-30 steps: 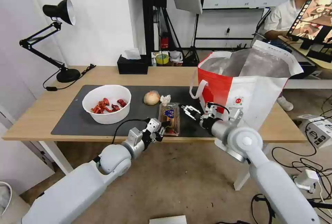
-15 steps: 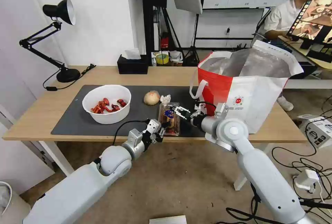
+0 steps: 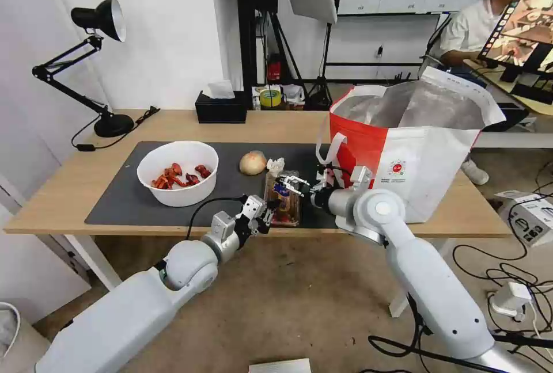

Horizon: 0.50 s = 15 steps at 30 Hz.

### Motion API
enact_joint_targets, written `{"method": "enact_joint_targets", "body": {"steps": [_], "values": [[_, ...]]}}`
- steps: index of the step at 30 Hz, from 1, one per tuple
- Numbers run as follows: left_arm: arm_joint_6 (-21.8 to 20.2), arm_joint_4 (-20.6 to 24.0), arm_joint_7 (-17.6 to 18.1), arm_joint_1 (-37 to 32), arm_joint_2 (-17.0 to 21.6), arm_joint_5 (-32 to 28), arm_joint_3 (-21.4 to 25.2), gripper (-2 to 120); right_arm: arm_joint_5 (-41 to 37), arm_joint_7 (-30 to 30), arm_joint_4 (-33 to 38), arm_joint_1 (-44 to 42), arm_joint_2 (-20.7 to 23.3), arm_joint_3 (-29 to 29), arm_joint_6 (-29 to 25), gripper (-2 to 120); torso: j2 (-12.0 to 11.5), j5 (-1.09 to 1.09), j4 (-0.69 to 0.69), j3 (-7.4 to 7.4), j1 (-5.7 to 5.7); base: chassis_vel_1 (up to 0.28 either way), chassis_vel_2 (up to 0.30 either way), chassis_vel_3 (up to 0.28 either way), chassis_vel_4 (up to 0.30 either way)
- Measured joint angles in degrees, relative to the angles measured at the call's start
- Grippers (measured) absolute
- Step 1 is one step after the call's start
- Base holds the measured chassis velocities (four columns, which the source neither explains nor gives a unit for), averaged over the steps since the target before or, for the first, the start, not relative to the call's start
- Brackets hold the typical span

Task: Pick up the trash from the table and place it into the takeout bag.

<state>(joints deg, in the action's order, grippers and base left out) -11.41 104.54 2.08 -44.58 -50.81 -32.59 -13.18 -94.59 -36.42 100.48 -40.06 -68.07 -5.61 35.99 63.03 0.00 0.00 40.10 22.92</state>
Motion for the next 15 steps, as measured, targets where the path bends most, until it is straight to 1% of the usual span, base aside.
{"method": "enact_joint_targets", "body": {"steps": [6, 15], "values": [[0.18, -0.04, -0.01, -0.12, -0.03, 0.00, 0.02, 0, -0.82, -0.16, -1.44, 1.45, -0.41, 0.51, 0.46, 100, 0.00, 0.00, 0.00, 0.00, 0.00, 0.000, 0.000, 0.000, 0.000], [0.26, -0.16, -0.06, -0.16, -0.11, 0.03, 0.17, 0, -0.98, -3.03, -2.66, 2.67, -1.43, 1.78, 1.45, 100, 0.00, 0.00, 0.00, 0.00, 0.00, 0.000, 0.000, 0.000, 0.000]]}}
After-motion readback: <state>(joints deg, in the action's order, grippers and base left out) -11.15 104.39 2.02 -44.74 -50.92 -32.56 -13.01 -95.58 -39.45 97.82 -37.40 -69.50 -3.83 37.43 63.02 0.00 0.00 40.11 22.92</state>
